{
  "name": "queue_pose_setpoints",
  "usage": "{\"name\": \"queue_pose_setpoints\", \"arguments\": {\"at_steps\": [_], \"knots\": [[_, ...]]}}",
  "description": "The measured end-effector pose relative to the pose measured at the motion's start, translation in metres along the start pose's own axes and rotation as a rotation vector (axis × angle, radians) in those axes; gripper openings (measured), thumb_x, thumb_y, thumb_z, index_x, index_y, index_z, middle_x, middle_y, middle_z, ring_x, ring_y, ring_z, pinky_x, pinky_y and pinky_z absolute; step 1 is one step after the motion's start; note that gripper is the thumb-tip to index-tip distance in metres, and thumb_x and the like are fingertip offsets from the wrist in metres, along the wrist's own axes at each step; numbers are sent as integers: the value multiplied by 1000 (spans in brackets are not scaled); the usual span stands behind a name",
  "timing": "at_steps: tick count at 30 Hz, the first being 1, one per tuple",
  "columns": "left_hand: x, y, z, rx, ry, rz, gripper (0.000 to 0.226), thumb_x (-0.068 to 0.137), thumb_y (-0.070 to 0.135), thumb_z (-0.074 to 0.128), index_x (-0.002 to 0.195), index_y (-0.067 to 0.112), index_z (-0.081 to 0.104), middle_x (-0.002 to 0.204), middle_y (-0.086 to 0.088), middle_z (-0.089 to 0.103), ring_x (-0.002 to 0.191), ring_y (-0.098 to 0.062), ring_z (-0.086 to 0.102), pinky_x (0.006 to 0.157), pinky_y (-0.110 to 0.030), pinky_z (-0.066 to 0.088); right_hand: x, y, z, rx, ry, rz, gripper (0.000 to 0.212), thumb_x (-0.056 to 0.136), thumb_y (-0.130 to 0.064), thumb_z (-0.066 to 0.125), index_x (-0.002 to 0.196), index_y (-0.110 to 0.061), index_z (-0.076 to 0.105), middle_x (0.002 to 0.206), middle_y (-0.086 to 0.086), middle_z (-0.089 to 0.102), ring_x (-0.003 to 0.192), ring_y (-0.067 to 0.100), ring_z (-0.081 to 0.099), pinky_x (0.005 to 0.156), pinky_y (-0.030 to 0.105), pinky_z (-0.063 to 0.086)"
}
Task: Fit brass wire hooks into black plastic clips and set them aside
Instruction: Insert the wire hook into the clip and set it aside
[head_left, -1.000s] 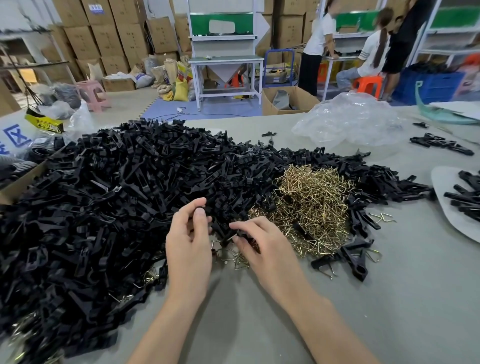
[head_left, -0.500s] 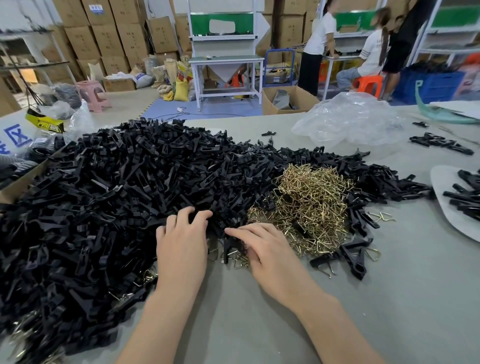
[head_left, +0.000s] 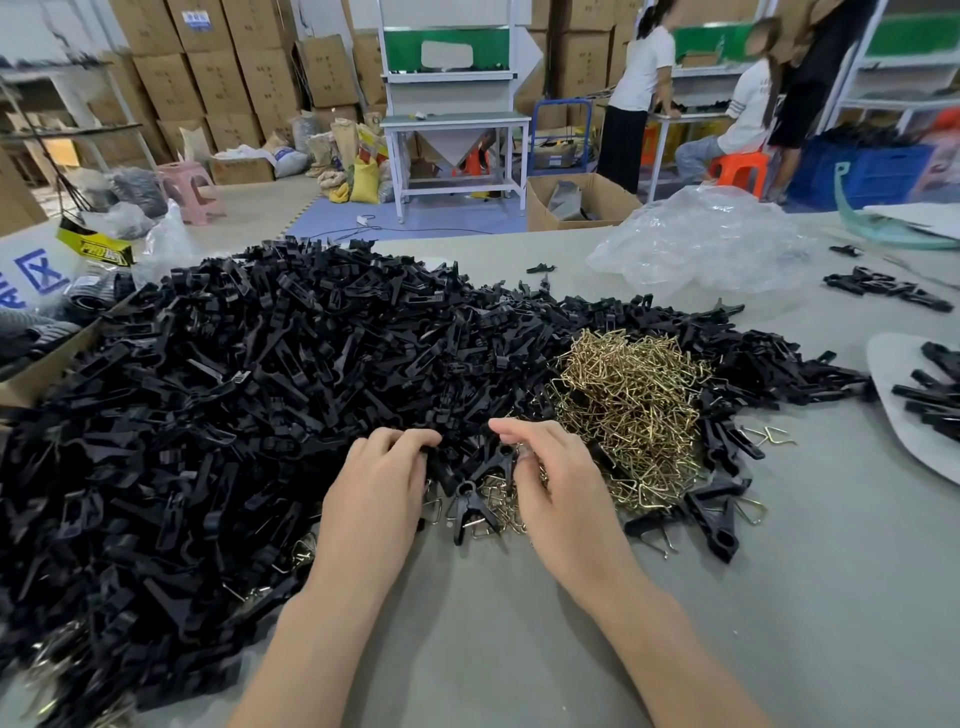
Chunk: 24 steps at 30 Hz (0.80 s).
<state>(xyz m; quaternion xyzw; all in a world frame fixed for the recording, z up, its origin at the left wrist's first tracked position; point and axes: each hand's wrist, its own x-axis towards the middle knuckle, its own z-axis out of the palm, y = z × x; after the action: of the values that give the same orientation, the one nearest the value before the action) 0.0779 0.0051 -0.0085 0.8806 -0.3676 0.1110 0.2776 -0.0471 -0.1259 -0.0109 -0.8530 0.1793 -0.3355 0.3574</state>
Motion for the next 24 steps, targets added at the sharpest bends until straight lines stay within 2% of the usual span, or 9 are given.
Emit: {"name": "queue_pose_setpoints", "arguments": {"at_steps": [2, 4, 7, 10, 12, 15, 19, 21, 24], "knots": [[1, 3, 1, 87, -16, -14, 28, 103, 27, 47, 127, 34, 62, 123, 9, 63, 113, -20, 52, 93, -34, 41, 0, 0, 1, 2, 3, -1, 45, 101, -1, 44, 132, -27, 63, 118, -14, 61, 115, 0, 47, 95, 13, 37], [3, 4, 1, 138, -34, -9, 28, 103, 31, 48, 128, 38, 59, 124, 10, 61, 115, -19, 52, 97, -34, 33, 0, 1, 3, -2, -5, -2, 44, 101, -1, 45, 132, -27, 63, 118, -14, 61, 114, -1, 47, 96, 10, 35], [2, 2, 3, 137, -58, 36, 30, 100, 25, 53, 126, 38, 59, 117, 8, 57, 111, -16, 52, 96, -33, 30, -1, 2, 6, -75, -16, -18, 39, 101, -8, 47, 131, -27, 64, 119, -14, 61, 114, 1, 46, 99, 18, 38], [0, 0, 5, 120, -36, 43, 29, 96, 17, 56, 119, 34, 62, 107, 6, 57, 104, -19, 53, 91, -35, 34, 1, -4, 13, -289, -62, -8, 29, 102, -32, 50, 125, -29, 67, 123, -11, 60, 119, 11, 46, 104, 30, 37], [1, 0, 6, 81, -10, 27, 25, 96, 18, 58, 116, 31, 63, 105, 5, 59, 102, -21, 54, 88, -36, 36, 4, -16, 22, -425, -130, 1, 34, 99, -47, 48, 120, -31, 70, 131, -9, 58, 126, 15, 44, 108, 35, 31], [0, 1, 5, -64, 83, -26, 17, 98, 22, 58, 114, 27, 61, 104, 9, 64, 98, -18, 57, 85, -35, 42, 14, -34, 33, -577, -175, -28, 39, 95, -51, 51, 113, -25, 73, 134, 1, 57, 130, 25, 44, 111, 43, 30], [-3, 1, -2, -370, 242, -168, 11, 100, 32, 53, 111, 34, 55, 102, 17, 64, 92, -3, 61, 75, -20, 44, 22, -46, 37, -785, -332, -5, 31, 95, -40, 58, 117, -19, 65, 131, 8, 50, 128, 32, 39, 112, 51, 26], [-2, 4, -5, -579, 254, -249, 6, 100, 32, 54, 102, 37, 52, 102, 16, 69, 92, 3, 63, 71, -9, 45, 19, -48, 37, -821, -341, -23, 25, 97, -33, 56, 117, -20, 64, 128, 7, 50, 126, 32, 40, 111, 50, 26], [1, 8, -9, -801, 257, -314, 9, 97, 25, 60, 97, 33, 55, 98, 11, 72, 92, 0, 66, 74, -13, 49, 17, -48, 34, -674, -289, -72, 28, 100, -37, 51, 123, -25, 61, 130, -2, 54, 128, 22, 42, 112, 39, 27]]}}
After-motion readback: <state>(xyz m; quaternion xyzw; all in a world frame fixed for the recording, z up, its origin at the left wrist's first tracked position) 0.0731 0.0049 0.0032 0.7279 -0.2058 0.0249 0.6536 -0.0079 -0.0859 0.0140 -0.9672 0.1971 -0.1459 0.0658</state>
